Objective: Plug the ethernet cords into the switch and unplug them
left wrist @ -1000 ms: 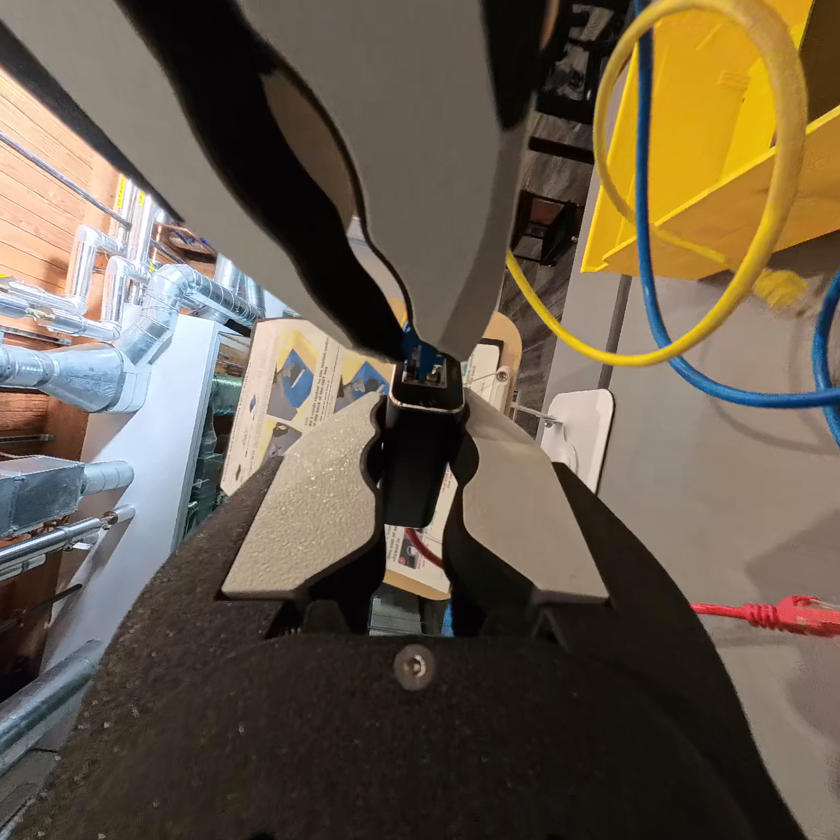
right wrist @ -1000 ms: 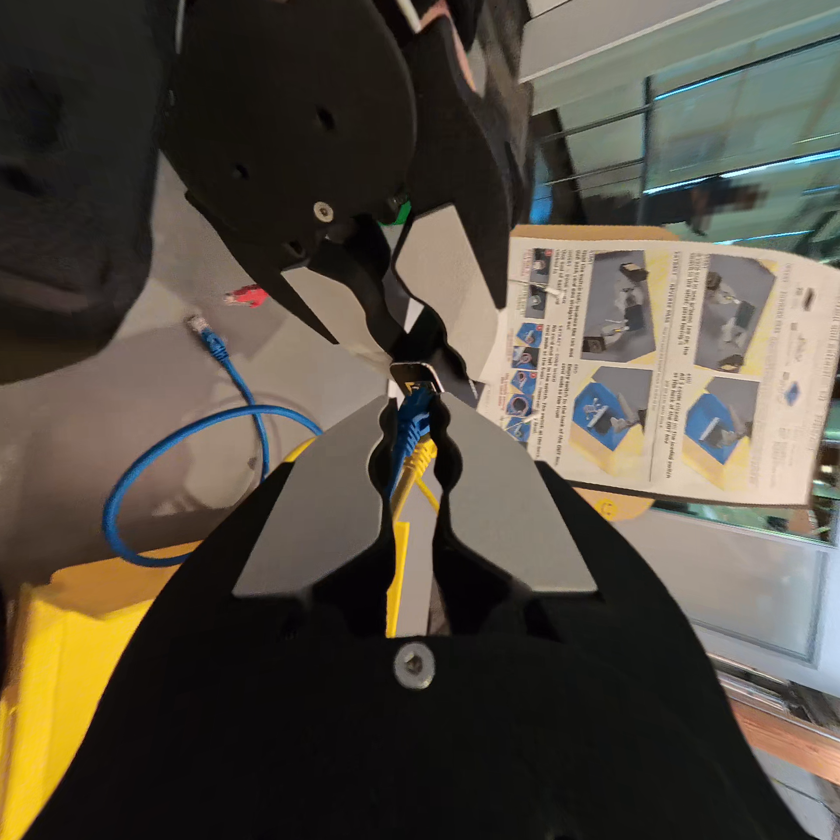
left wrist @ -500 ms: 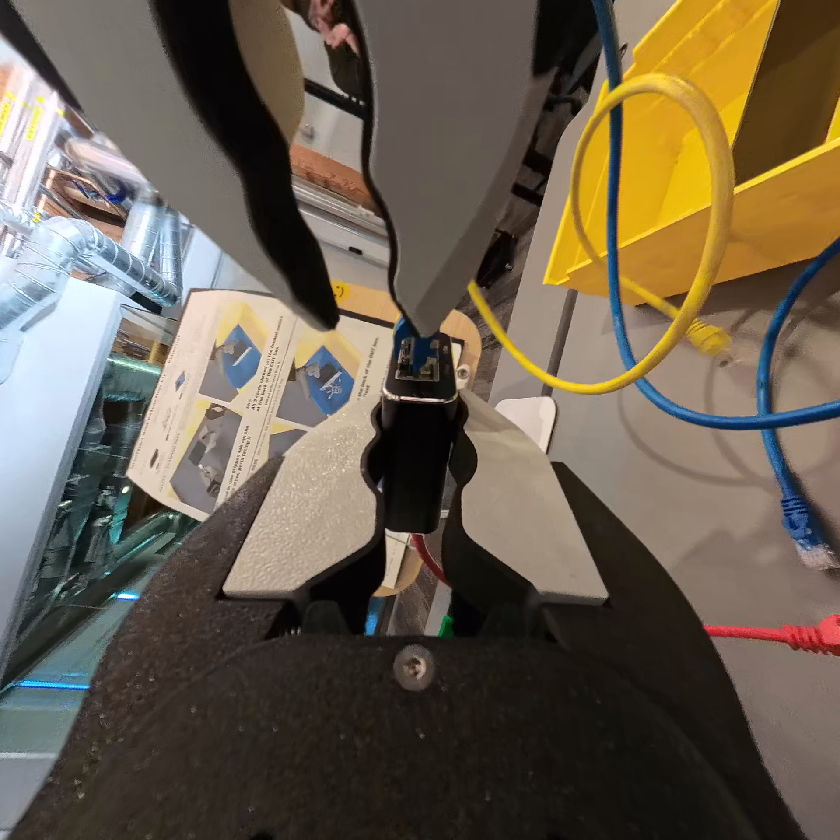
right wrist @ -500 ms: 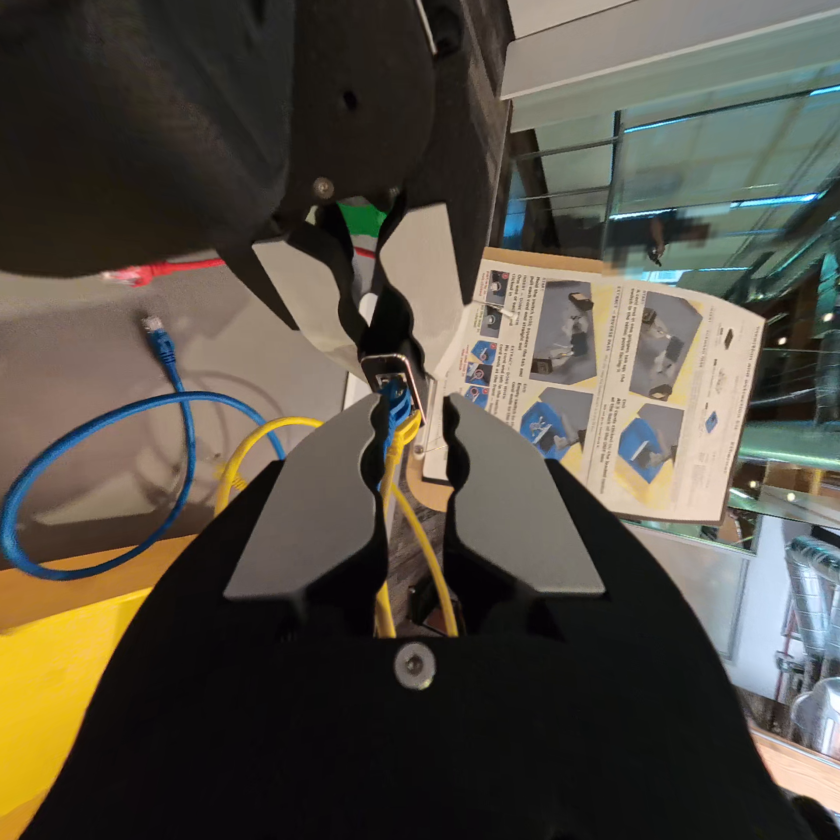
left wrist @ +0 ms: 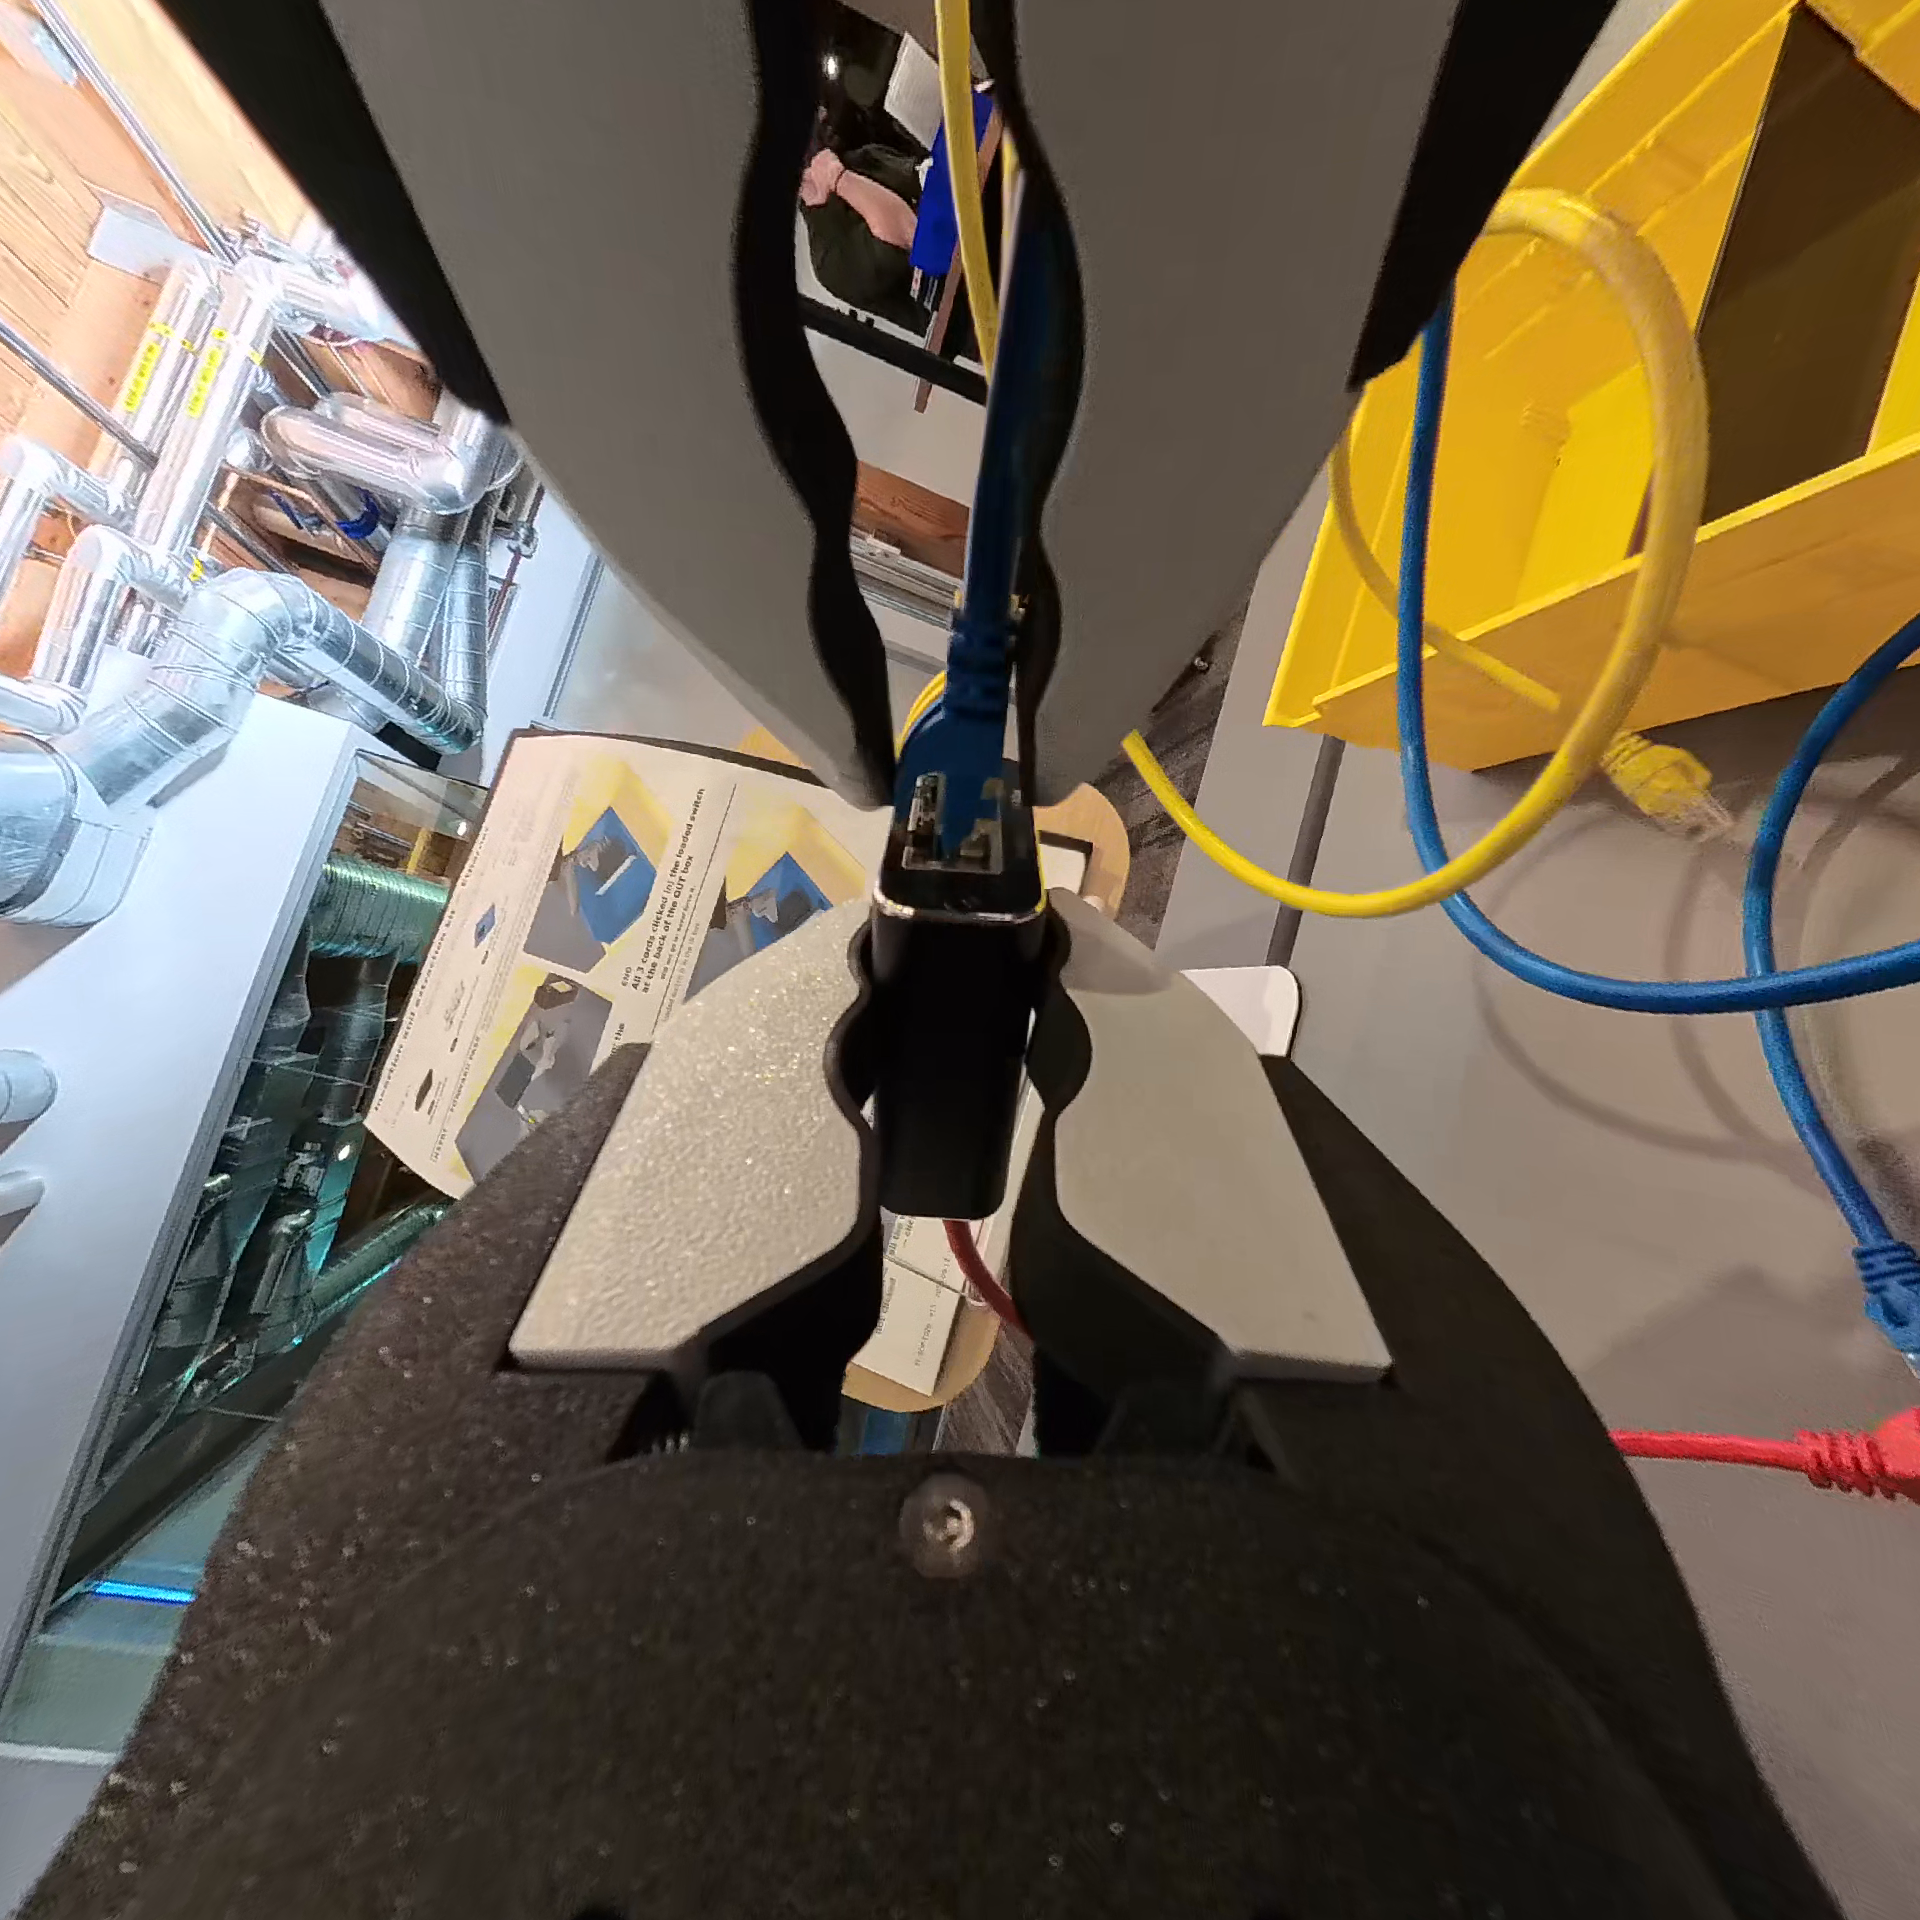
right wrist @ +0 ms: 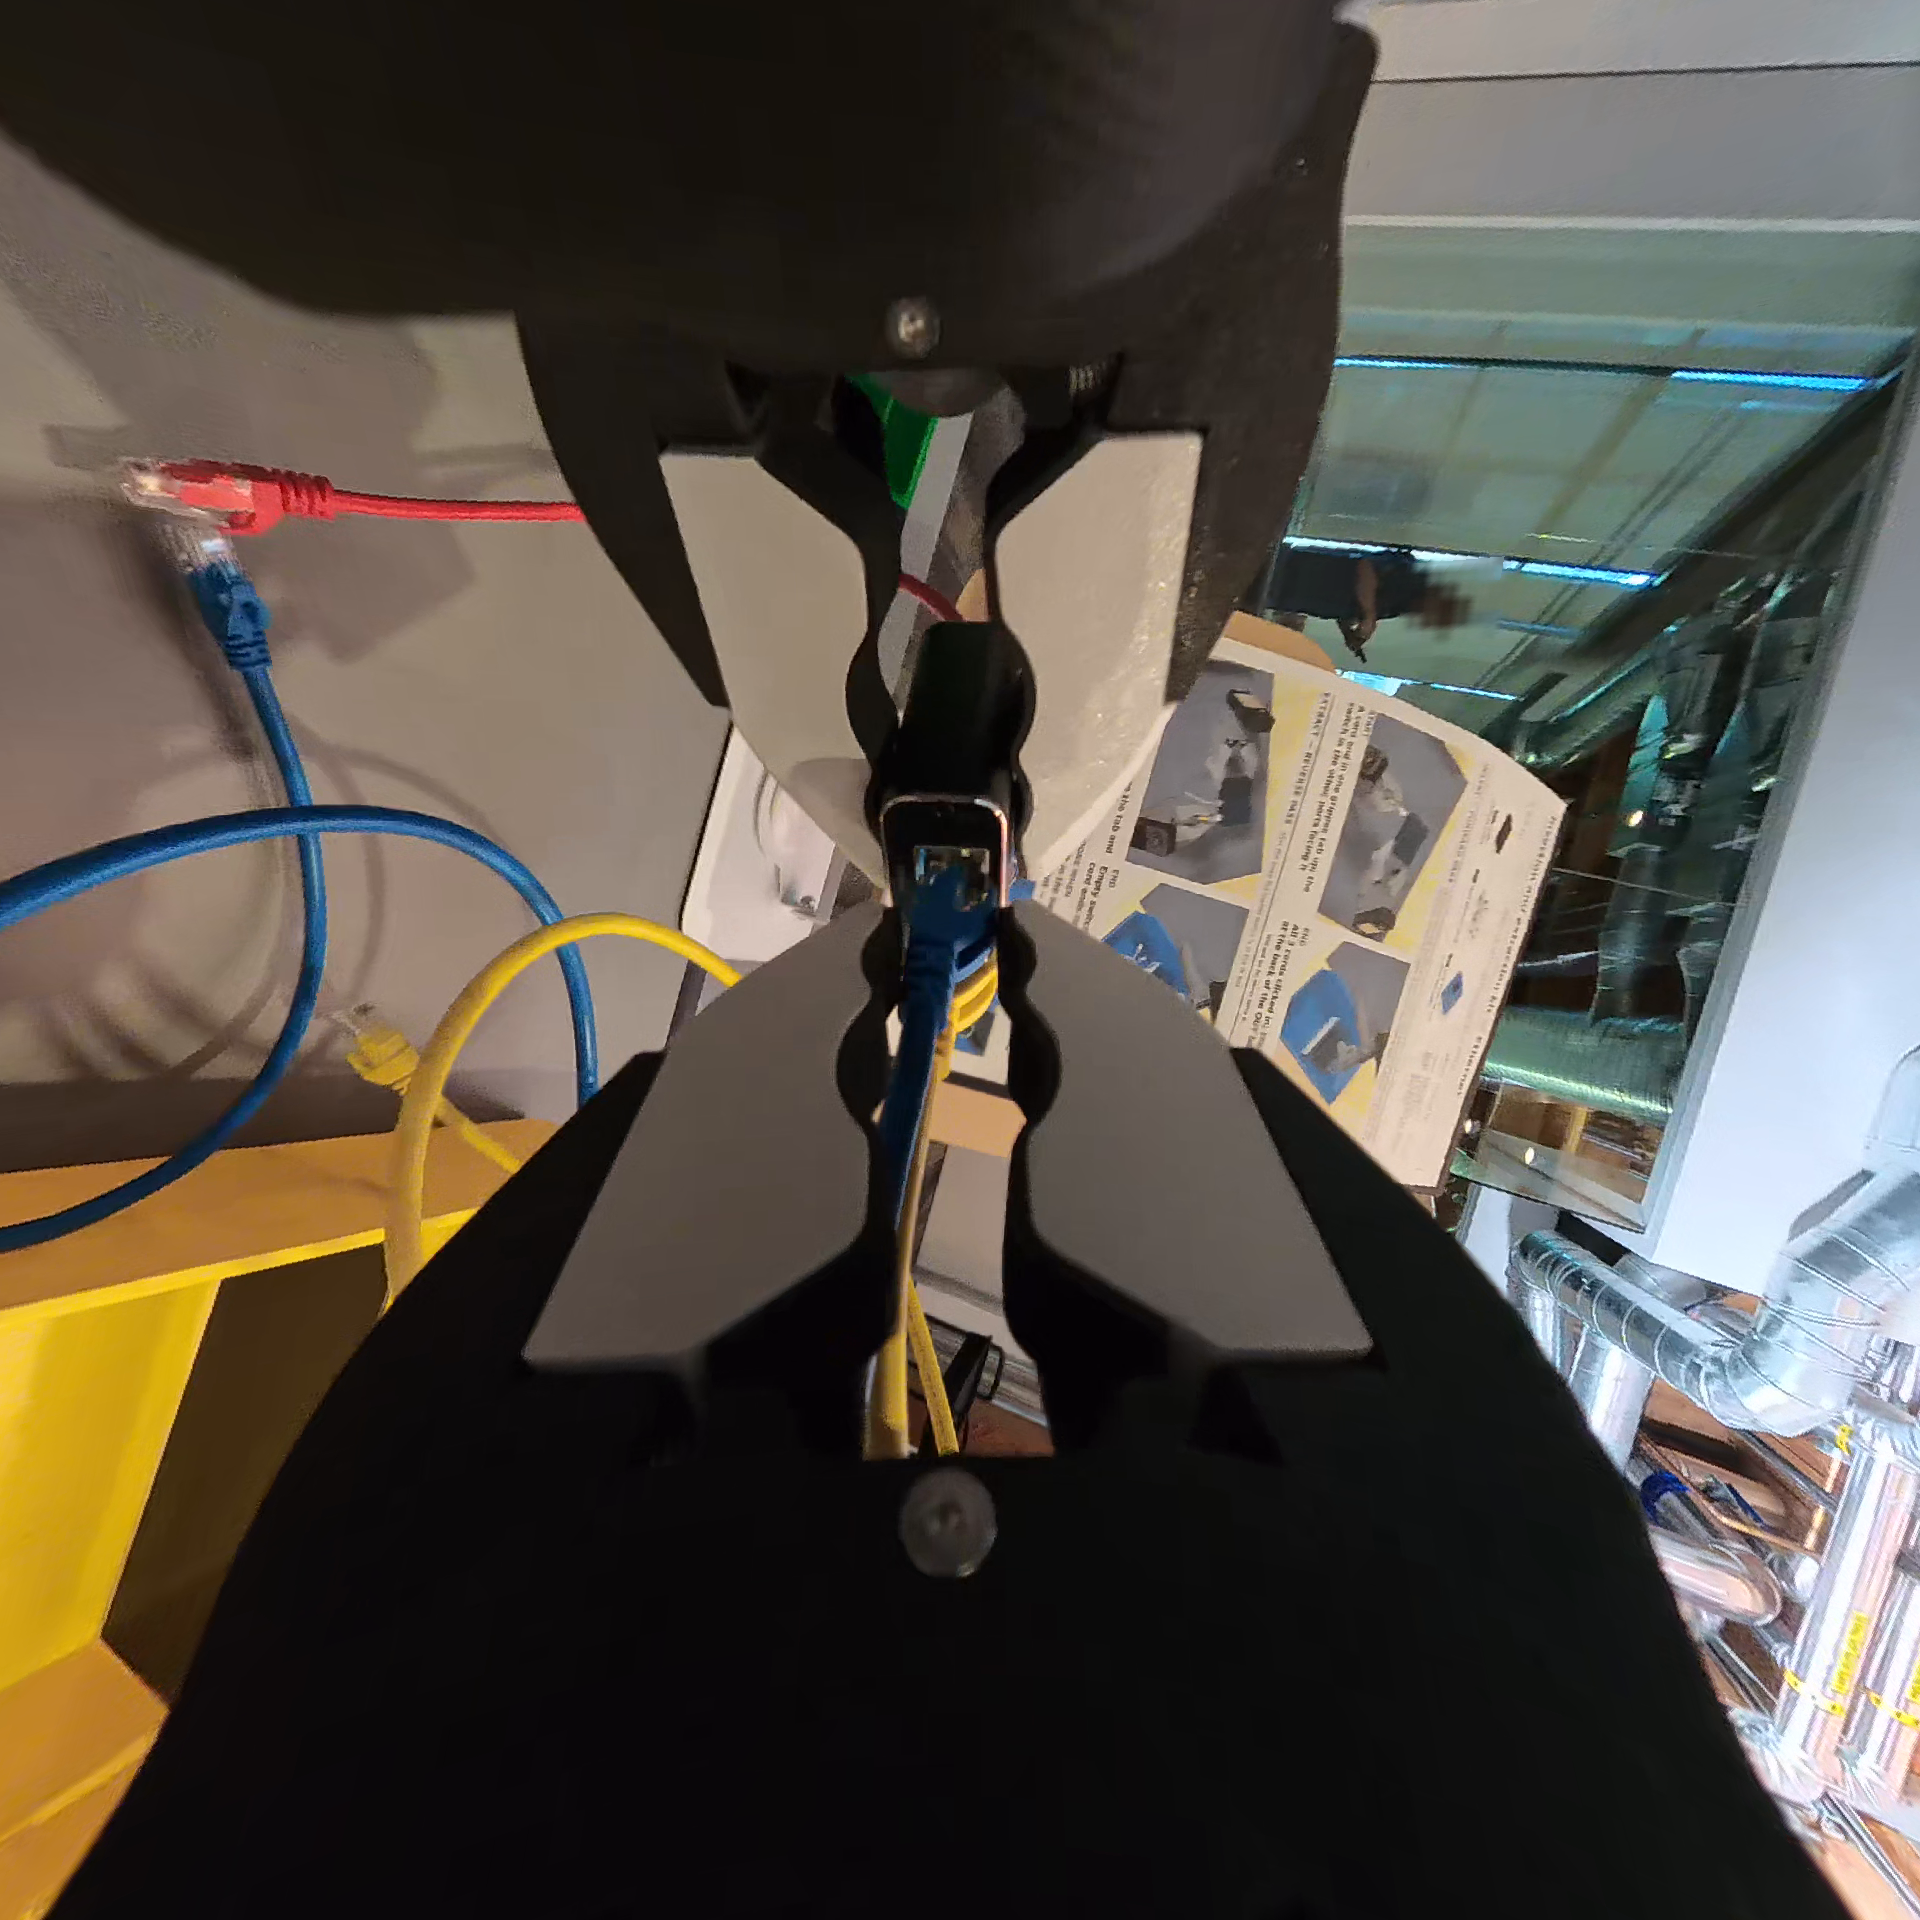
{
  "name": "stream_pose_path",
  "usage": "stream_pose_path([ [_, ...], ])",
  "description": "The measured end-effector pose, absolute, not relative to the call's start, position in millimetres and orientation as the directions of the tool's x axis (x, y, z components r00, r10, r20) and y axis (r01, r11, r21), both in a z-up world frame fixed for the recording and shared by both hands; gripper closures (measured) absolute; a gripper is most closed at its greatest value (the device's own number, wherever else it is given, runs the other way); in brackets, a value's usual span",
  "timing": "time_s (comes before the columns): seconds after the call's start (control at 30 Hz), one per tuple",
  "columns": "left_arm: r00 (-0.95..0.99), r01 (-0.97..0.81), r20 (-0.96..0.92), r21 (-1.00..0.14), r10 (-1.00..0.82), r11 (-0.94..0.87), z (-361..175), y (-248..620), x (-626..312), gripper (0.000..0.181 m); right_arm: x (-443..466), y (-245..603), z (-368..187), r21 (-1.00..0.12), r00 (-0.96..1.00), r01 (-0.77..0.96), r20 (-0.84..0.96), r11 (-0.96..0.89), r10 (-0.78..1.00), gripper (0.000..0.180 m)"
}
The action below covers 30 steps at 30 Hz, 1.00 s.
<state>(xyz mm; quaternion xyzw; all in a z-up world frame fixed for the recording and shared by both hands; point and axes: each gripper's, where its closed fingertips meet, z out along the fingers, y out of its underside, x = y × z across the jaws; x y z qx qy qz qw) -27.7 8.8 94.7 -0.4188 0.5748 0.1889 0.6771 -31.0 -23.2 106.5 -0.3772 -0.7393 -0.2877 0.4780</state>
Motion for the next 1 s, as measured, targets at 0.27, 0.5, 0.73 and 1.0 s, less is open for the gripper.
stream_pose_path([
  [0.27, 0.259, -0.734, -0.939, -0.345, -0.228, 0.585, 95.1, 5.8, -25.7, 0.156, -30.5, -27.4, 106.6, 0.051, -0.232, 0.812, 0.942, 0.581, 0.242, 0.162],
  [0.5, 0.232, -0.724, -0.947, -0.322, -0.224, 0.610, 89.0, 5.3, -21.9, 0.156, -30.5, -33.0, 97.2, 0.086, -0.306, 0.817, 0.902, 0.570, 0.303, 0.164],
  [0.73, 0.215, -0.713, -0.942, -0.331, -0.257, 0.618, 80.7, 8.6, -19.8, 0.156, -29.1, -31.7, 89.8, 0.106, -0.399, 0.841, 0.783, 0.530, 0.477, 0.164],
  [1.0, 0.198, -0.695, -0.932, -0.351, -0.303, 0.627, 70.4, 11.5, -16.5, 0.155, -24.0, -30.7, 82.2, 0.146, -0.441, 0.862, 0.687, 0.485, 0.577, 0.162],
])
